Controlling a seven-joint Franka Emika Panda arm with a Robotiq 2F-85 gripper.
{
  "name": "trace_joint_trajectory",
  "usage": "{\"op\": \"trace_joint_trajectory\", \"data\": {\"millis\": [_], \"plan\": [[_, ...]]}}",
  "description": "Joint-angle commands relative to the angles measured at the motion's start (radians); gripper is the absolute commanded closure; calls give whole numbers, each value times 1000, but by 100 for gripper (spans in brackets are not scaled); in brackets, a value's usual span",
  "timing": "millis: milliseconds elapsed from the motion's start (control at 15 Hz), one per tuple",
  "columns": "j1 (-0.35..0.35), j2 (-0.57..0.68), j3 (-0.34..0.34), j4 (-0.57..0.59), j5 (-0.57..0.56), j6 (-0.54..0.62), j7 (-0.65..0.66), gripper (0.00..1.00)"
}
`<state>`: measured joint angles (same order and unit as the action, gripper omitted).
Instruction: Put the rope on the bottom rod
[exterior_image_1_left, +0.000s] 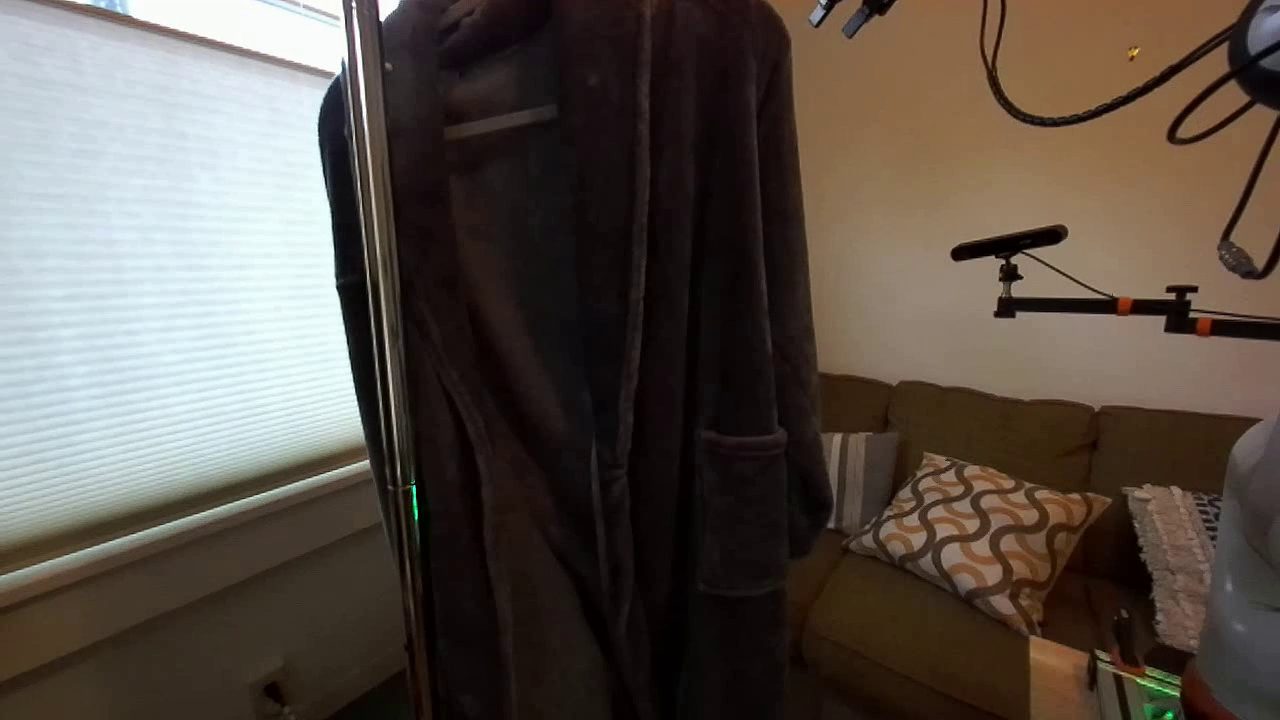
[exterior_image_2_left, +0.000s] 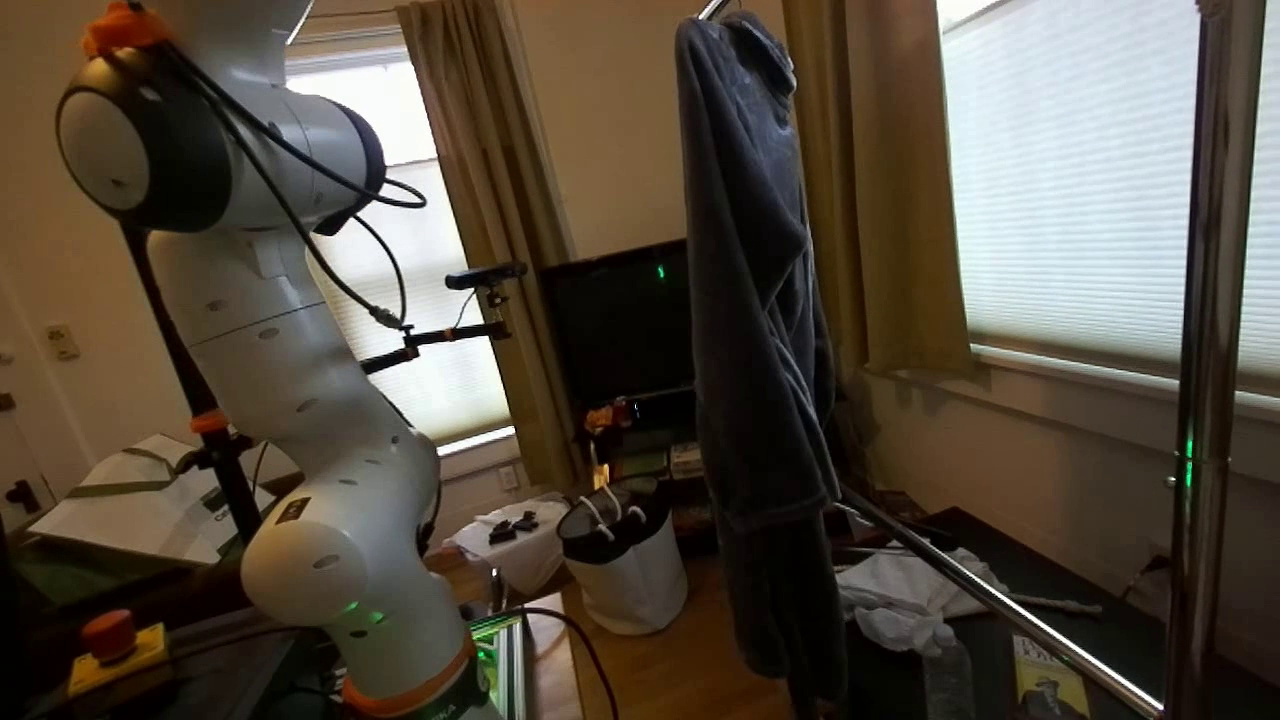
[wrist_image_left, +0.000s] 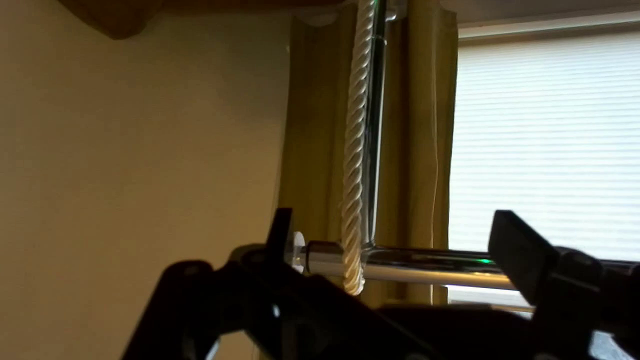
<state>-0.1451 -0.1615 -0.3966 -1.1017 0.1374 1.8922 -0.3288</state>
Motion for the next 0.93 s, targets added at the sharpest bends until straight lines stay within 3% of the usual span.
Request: {"op": "trace_joint_trajectory", "data": {"millis": [0,267,400,667,867], "plan": [[16,-9,13,-28,16,-11,-9,0],[36,19,-54,-16,275,0,-167,0],[-5,49,-66,24,364,-22,-217,0],[-56,89,-96,77,454,-24,-220,0],[-86,138,-81,136,446,-12,-172,0]]}}
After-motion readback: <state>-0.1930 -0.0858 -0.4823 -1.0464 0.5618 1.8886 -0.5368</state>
